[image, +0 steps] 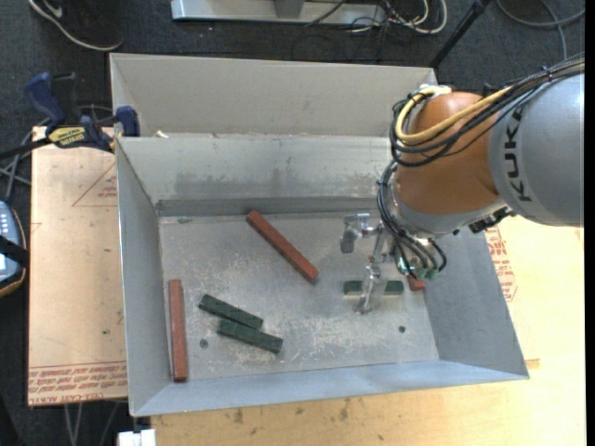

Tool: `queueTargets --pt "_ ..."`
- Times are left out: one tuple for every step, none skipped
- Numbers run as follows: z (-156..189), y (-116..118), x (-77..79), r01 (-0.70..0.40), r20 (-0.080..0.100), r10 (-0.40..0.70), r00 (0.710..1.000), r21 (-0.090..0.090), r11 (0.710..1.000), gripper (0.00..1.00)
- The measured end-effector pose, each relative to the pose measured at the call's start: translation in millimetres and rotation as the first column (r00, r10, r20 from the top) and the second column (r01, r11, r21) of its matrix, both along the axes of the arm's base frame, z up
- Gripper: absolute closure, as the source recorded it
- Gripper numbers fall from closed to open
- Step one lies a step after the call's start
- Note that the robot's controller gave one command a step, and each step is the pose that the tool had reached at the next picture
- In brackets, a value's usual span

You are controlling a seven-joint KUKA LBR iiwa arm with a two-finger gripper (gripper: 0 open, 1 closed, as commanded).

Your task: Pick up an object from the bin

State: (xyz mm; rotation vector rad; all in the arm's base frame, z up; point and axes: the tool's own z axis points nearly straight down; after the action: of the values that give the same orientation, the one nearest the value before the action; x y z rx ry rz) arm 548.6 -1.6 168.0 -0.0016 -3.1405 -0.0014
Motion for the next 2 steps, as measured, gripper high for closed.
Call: queueTargets --pt "0.8 0.0 0.6 0.0 0.002 0.0 1.0 0.0 1.0 0.0" --pt "-50.2 -23.5 35.1 -0.041 0.013 0.041 0.999 0.0 0.999 0.0"
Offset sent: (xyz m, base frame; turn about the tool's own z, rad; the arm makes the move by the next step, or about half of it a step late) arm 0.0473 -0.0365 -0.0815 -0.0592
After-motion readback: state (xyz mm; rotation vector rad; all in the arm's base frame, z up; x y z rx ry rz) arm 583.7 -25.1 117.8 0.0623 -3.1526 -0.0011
